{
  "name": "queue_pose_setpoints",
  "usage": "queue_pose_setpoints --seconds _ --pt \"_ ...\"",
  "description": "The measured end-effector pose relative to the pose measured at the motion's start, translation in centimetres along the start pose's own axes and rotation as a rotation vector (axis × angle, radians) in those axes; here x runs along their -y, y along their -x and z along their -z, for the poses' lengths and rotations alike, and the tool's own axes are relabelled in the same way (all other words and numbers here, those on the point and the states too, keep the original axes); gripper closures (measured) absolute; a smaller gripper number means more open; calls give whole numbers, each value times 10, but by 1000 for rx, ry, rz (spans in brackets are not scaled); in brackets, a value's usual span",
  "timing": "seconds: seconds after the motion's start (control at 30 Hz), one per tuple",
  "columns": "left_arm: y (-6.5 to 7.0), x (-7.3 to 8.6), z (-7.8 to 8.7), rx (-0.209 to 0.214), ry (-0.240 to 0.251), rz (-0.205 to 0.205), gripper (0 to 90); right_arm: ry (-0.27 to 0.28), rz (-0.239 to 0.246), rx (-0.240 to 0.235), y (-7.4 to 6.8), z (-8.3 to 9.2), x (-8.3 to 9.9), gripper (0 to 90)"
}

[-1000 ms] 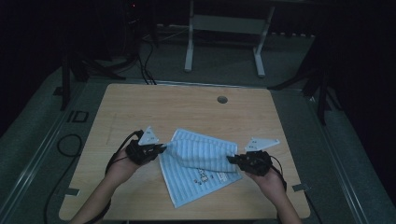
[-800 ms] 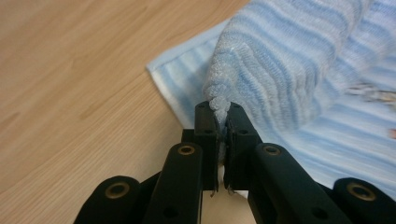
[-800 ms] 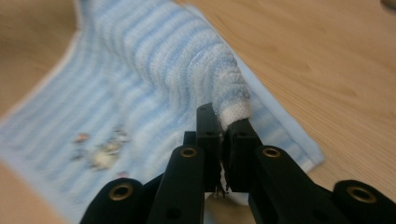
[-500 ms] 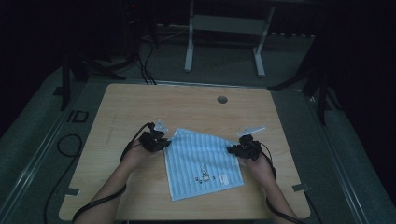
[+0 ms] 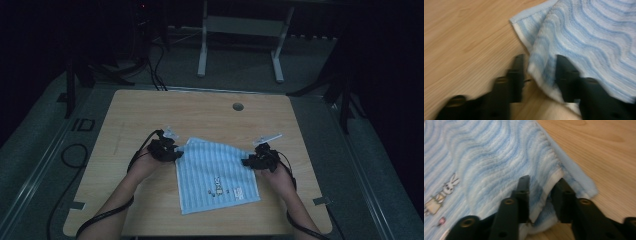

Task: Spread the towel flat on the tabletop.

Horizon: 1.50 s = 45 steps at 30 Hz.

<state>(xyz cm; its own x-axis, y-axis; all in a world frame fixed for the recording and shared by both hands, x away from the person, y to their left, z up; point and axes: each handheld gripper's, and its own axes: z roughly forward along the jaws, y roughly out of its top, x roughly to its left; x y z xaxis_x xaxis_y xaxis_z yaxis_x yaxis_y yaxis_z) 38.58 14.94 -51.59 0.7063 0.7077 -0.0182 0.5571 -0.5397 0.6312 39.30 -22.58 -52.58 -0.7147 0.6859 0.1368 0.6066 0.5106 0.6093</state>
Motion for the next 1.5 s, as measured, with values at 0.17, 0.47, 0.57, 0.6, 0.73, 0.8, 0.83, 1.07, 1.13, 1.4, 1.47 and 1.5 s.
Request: queue_pose_setpoints --seconds 0.17,0.47,0.57,0.6,0.73,0.8,0.83,1.07,1.13,1.4,1.47,1.5 --pt "12 7 28 22 36 -7 448 45 13 31 -2 30 2 555" --pt "60 29 41 114 60 -51 379 81 55 -13 -26 64 27 582" --pt "75 35 33 123 34 -78 379 60 62 -26 -35 60 39 599" --pt "80 36 31 143 34 -82 379 43 57 -46 -38 57 43 599" --pt "93 37 20 146 11 -122 401 6 72 -69 -44 44 54 615" --pt "91 36 13 143 -12 -120 410 -10 86 -66 -44 36 56 632" --pt "89 37 11 145 -13 -115 414 -17 89 -70 -44 33 57 634" --pt "83 38 -5 91 -56 -140 453 -23 139 21 -50 21 61 732" --pt "85 37 -5 96 -60 -153 500 -16 156 36 -54 21 62 781" --pt "84 33 -4 141 -62 -148 859 -17 185 50 -63 21 63 886" --pt "76 29 0 146 -31 -122 863 -7 180 40 -61 23 60 887" --pt "71 26 3 144 -15 -108 866 4 178 39 -60 26 57 887"
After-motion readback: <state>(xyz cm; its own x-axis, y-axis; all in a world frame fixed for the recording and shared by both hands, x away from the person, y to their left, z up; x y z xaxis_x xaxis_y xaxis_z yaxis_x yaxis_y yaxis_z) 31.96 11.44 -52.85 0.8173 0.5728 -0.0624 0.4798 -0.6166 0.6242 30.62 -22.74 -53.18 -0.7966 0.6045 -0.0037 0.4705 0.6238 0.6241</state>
